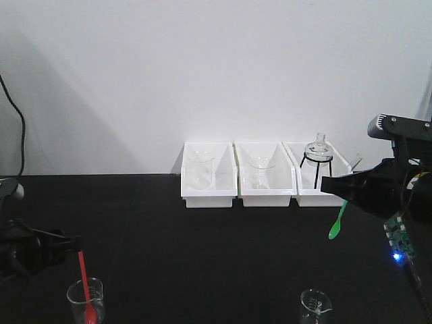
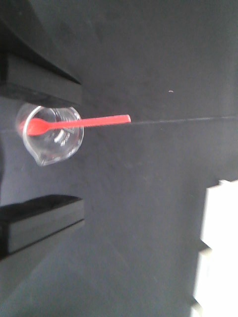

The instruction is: Sort red and green spoons into left cabinet

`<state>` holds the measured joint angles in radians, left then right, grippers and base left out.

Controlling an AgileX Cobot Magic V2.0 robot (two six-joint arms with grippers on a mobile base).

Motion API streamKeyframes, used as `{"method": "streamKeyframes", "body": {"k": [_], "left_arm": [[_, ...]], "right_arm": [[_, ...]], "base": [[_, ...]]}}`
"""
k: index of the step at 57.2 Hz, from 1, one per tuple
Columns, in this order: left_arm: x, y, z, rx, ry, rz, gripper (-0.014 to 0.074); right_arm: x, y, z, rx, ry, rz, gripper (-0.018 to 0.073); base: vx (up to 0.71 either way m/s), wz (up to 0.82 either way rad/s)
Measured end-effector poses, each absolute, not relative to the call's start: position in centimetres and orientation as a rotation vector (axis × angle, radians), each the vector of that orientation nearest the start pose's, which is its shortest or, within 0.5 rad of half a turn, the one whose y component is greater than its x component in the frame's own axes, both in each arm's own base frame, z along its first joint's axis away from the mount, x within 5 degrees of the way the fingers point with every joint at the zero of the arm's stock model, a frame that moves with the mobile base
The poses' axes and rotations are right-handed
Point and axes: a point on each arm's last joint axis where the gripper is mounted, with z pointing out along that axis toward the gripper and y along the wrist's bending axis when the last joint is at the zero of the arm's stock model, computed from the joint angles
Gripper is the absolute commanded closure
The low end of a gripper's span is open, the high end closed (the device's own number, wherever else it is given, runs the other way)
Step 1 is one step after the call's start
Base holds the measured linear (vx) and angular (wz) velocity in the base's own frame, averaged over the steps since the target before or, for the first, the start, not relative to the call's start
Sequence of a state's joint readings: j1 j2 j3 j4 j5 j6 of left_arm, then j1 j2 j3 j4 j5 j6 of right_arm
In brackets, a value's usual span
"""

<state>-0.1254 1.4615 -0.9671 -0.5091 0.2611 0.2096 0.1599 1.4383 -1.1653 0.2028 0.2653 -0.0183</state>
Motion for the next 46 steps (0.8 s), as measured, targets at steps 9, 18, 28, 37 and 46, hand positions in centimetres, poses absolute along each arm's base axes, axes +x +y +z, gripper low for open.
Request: {"method": "streamKeyframes", "body": {"k": [9,18,28,37,46], "left_arm": [[34.6,-5.4,25.2,-0.116,2.276,-0.350,0.0122],[36.8,-5.6,23.2,-0.083,2.317,-0.312,0.0122],[38.1,-5.7,21.7,-0.070,2.340,-0.289,0.0122],[39.2,-5.9,20.6,-0.071,2.350,-0.282,0.0122],[39.7,-6.4,19.5,-0.058,2.373,-0.284,0.0144]], "right_arm": [[32.8,5.8,34.4,-0.033,2.025,0.257,0.0564],[32.8,5.8,34.4,-0.039,2.025,0.253,0.0564],[32.8,5.8,34.4,-0.050,2.023,0.242,0.0564],[32.9,5.7,34.5,-0.054,2.017,0.237,0.0564],[32.9,5.7,34.5,-0.055,2.017,0.237,0.0564]], "base": [[0.00,0.00],[0.00,0.00],[0.00,0.00],[0.00,0.00],[0.00,0.00]]}}
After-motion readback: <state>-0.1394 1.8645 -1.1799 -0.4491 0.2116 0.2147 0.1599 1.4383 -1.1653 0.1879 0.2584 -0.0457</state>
